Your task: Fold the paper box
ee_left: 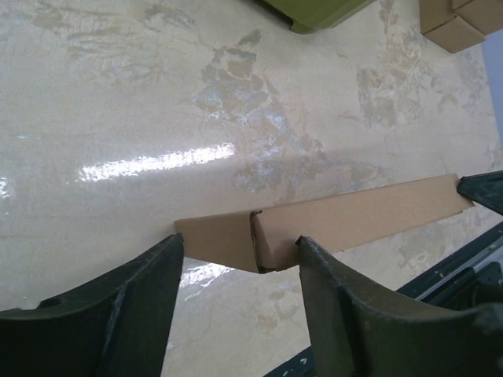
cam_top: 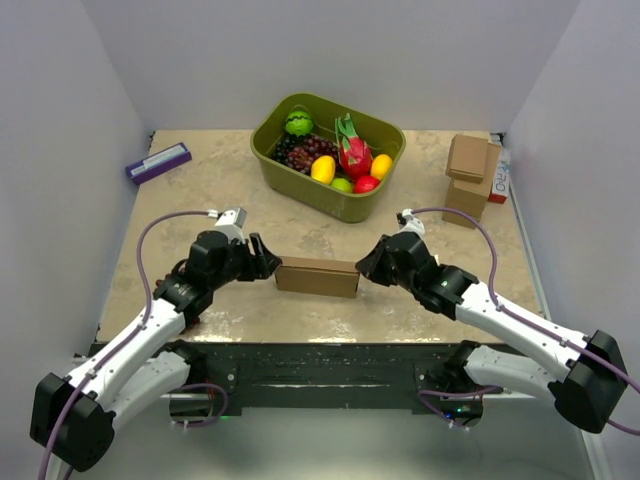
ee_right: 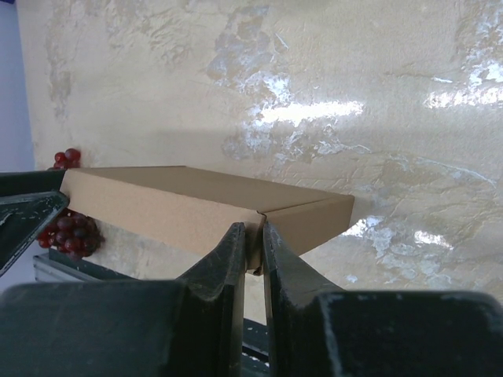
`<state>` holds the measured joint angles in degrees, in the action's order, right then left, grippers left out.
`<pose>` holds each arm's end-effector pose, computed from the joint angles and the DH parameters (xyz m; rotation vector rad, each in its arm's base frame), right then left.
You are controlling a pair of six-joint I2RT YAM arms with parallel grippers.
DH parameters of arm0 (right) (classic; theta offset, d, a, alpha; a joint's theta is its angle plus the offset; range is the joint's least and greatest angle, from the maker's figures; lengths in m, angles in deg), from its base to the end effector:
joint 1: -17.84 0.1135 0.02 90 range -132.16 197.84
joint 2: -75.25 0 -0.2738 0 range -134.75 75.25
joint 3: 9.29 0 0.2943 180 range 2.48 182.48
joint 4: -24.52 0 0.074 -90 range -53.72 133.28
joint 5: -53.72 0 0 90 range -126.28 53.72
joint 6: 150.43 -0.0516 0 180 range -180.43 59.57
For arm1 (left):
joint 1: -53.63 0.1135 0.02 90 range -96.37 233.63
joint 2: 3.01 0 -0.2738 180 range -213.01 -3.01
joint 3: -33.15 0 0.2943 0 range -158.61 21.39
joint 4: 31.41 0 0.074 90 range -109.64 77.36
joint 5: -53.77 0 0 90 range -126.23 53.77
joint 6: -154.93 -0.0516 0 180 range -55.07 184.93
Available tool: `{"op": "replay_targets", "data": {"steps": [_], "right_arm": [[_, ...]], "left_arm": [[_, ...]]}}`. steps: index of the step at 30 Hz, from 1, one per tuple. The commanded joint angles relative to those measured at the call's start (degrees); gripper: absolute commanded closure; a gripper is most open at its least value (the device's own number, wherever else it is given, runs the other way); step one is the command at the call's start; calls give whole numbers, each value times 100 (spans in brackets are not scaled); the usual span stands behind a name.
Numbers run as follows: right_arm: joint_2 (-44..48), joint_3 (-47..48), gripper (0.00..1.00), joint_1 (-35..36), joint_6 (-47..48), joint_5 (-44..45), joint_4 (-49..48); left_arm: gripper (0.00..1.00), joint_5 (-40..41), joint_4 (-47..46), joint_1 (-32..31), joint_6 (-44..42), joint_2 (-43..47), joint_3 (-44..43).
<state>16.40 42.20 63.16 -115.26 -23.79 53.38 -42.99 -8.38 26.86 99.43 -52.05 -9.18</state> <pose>0.1982 0.1846 0.2366 0.3154 2.2640 0.7273 0.2129 -0.1142 0.2237 -0.0724 2.1790 -0.7551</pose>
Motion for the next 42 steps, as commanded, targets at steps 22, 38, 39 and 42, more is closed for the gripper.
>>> {"op": "replay_targets", "data": {"steps": [22,38,39,42], "right_arm": [[-65,-184,88,3,359,113,935],[277,-738,100,38,315,-186,1145],[304,-729,100,38,315,-151,1207],[374,-624,100,47,385,-45,1488]], "left_arm": [[90,-413,-696,40,822,167,1545],[92,-501,-1215,31,716,8,1835],[92,-475,-1189,31,707,8,1818],[92,-440,-1171,31,654,-36,1756]]}}
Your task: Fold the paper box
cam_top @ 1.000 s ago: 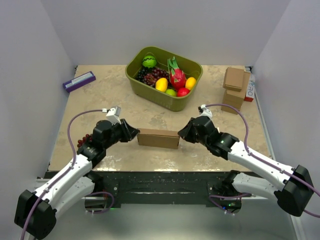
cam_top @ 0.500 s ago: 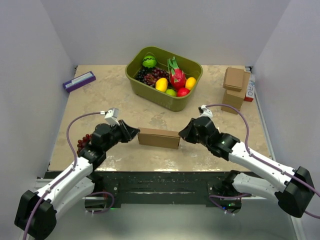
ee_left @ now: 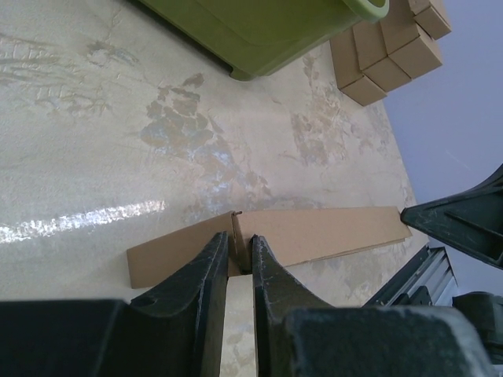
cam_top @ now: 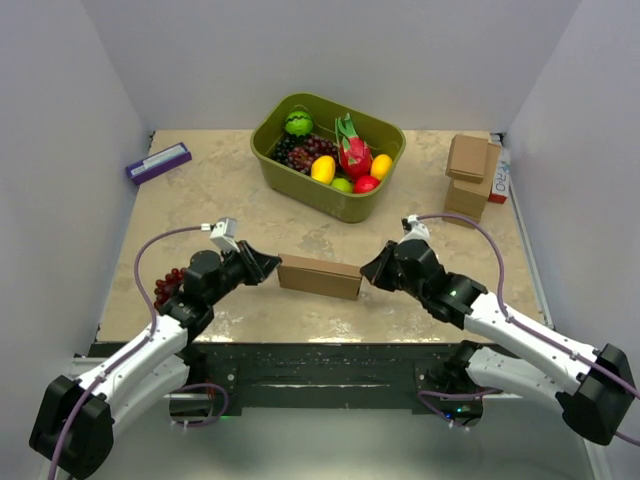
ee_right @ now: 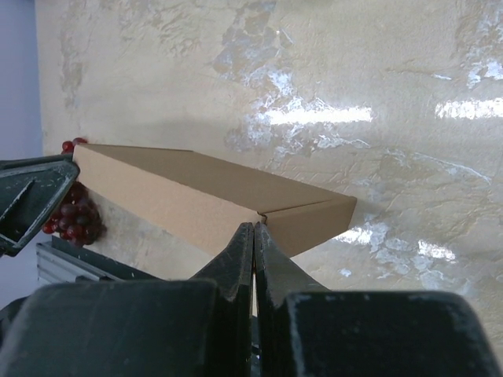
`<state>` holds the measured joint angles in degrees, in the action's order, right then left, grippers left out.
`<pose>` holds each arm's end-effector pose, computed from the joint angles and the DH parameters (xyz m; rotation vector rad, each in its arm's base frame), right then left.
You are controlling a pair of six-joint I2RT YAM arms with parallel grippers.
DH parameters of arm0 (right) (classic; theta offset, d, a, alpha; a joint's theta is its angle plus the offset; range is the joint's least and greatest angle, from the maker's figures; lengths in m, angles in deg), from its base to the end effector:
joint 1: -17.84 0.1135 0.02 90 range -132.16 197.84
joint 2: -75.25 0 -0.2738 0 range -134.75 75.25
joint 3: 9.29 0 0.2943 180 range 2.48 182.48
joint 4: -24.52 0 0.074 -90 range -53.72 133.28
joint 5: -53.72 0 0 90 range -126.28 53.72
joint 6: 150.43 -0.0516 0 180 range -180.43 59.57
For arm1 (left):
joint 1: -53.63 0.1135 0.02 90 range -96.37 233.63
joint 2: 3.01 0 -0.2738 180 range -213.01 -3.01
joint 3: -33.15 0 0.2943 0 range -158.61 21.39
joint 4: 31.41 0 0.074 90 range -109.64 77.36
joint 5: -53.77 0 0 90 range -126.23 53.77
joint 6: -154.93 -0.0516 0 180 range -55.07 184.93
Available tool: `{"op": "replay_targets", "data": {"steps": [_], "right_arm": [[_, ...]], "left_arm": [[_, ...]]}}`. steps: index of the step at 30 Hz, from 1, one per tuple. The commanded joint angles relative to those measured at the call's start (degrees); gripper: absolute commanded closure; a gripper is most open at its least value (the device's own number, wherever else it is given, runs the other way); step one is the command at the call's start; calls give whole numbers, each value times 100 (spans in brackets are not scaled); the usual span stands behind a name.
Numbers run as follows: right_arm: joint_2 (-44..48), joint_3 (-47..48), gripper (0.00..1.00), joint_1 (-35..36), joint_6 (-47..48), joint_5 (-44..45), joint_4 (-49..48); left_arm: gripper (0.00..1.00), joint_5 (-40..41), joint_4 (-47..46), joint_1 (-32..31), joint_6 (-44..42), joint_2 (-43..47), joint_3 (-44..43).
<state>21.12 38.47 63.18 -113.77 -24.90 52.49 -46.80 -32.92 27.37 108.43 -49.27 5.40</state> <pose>0.1864 0.1742 0.2324 0.2761 2.2448 0.7579 0.2012 -0.1098 0.1814 -0.1632 1.9828 -0.9905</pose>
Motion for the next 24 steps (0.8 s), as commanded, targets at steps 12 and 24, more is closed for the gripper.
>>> {"op": "replay_targets", "data": {"steps": [12,24], "right_arm": [[-257,101,74,273,272,216,2124],[245,312,58,282,-229,-206,1543]], "left_arm": [[92,-77,1319,-19,-378,-489,140],[92,-15,1662,-11,-606,-498,-45]]}}
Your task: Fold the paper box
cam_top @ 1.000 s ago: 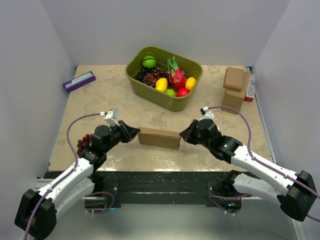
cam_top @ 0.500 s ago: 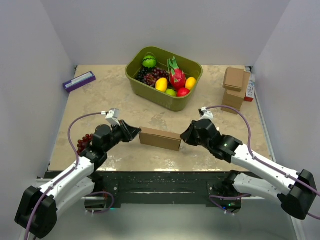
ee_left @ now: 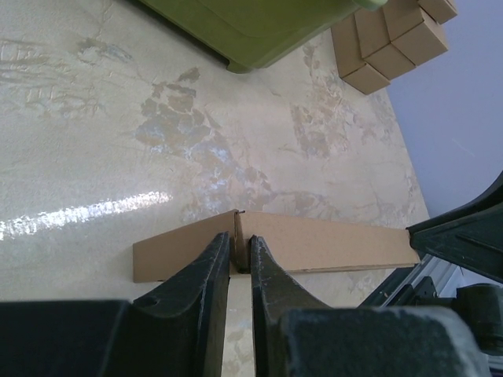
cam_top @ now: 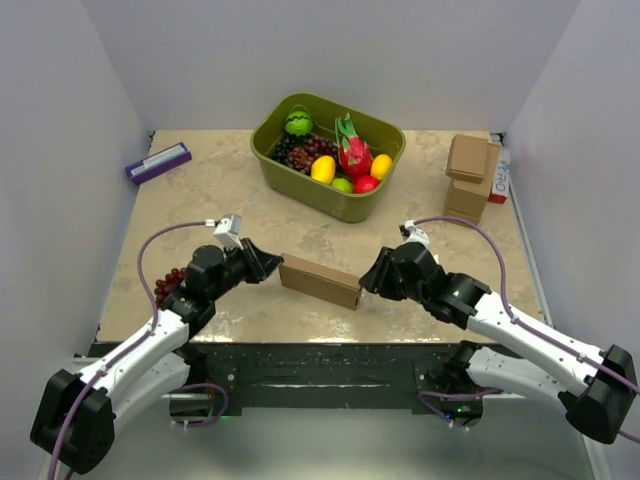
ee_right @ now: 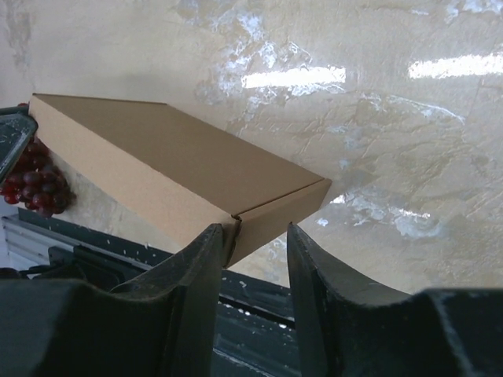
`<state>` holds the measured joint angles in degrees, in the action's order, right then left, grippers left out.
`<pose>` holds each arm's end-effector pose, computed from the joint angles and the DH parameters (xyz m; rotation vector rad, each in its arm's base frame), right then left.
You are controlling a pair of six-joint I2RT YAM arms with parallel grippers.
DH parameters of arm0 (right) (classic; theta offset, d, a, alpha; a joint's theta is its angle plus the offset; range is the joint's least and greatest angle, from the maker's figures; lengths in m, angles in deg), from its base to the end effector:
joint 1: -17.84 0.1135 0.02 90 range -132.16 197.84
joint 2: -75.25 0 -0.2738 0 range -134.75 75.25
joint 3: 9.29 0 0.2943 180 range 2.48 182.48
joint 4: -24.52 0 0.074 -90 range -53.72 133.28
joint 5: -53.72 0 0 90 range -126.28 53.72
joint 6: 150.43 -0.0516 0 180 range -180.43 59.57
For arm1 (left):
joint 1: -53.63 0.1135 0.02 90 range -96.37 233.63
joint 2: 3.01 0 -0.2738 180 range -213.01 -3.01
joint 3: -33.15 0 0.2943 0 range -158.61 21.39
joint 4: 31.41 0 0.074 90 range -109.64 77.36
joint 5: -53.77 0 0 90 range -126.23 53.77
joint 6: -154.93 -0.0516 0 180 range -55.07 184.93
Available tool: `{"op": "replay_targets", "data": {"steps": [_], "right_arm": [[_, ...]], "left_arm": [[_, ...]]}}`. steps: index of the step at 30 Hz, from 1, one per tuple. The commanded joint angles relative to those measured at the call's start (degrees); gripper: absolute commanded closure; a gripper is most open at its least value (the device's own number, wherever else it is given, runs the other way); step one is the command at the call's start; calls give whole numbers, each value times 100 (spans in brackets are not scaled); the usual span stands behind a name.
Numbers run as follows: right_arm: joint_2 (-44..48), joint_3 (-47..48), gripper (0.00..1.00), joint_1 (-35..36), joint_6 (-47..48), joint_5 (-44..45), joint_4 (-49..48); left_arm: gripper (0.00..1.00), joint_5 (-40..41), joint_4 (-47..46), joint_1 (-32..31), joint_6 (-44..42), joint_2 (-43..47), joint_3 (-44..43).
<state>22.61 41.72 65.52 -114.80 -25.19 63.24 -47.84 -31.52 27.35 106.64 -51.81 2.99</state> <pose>0.1710 0.1730 0.2421 0.2437 2.3513 0.7051 0.2075 -0.1141 0.1859 -0.1241 2.0111 -0.9778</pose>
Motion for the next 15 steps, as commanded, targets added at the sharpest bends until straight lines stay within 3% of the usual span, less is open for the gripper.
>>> {"op": "replay_targets", "data": {"steps": [1,15], "right_arm": [[140,-5,58,40,-179,-195,425],[492,-145,47,48,-443,-511,-278]], "left_arm": [[92,89,1522,-17,-453,-253,204],[92,177,1741,-17,-717,-297,-32]]}}
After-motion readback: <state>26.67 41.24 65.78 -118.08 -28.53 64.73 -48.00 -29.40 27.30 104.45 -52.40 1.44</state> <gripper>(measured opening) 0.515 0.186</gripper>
